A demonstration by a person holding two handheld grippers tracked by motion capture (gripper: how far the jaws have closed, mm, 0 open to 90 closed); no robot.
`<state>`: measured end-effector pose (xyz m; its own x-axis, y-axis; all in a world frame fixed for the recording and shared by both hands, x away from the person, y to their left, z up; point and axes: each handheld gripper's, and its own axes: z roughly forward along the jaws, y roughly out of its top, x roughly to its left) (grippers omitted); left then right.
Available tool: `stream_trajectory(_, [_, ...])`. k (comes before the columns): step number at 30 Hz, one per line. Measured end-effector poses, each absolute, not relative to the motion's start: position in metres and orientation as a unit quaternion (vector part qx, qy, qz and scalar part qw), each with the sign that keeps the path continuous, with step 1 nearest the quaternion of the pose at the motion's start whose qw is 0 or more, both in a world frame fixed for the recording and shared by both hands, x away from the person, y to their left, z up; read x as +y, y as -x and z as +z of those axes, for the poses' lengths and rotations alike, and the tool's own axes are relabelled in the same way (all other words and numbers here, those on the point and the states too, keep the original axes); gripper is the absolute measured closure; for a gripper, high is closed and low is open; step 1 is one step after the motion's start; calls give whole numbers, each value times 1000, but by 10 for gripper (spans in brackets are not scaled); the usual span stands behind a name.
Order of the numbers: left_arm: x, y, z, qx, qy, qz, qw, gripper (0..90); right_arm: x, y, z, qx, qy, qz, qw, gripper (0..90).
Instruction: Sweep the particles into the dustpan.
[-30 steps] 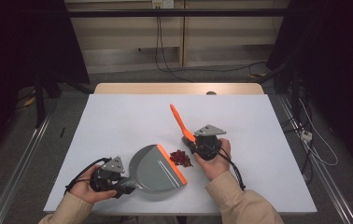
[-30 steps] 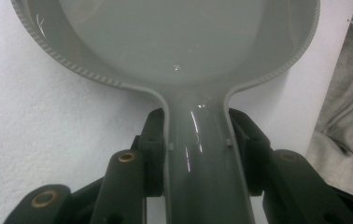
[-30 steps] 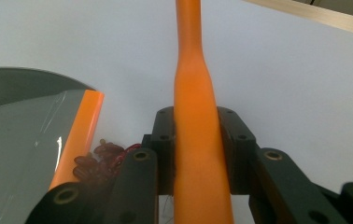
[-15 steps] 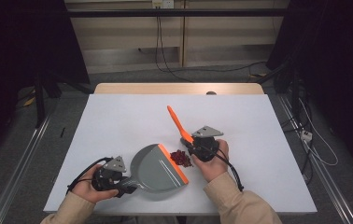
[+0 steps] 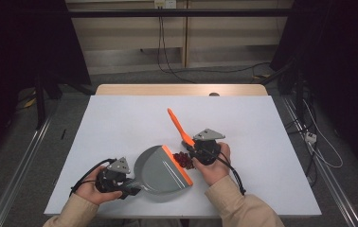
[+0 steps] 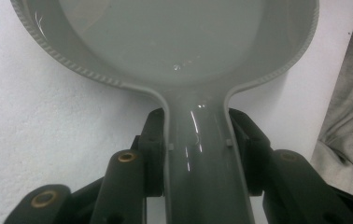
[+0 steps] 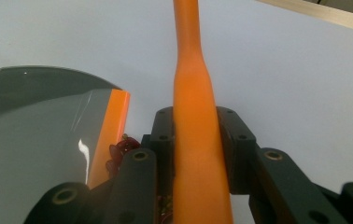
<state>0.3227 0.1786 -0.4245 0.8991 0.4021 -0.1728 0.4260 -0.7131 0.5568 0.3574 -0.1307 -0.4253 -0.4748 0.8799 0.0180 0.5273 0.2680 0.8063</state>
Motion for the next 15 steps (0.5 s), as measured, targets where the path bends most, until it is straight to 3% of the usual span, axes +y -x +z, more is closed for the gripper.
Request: stream_trajectory(15, [176,-324,-425,226,-925,-22,304,624,-122,-354,-425,762,-462,405,205,708])
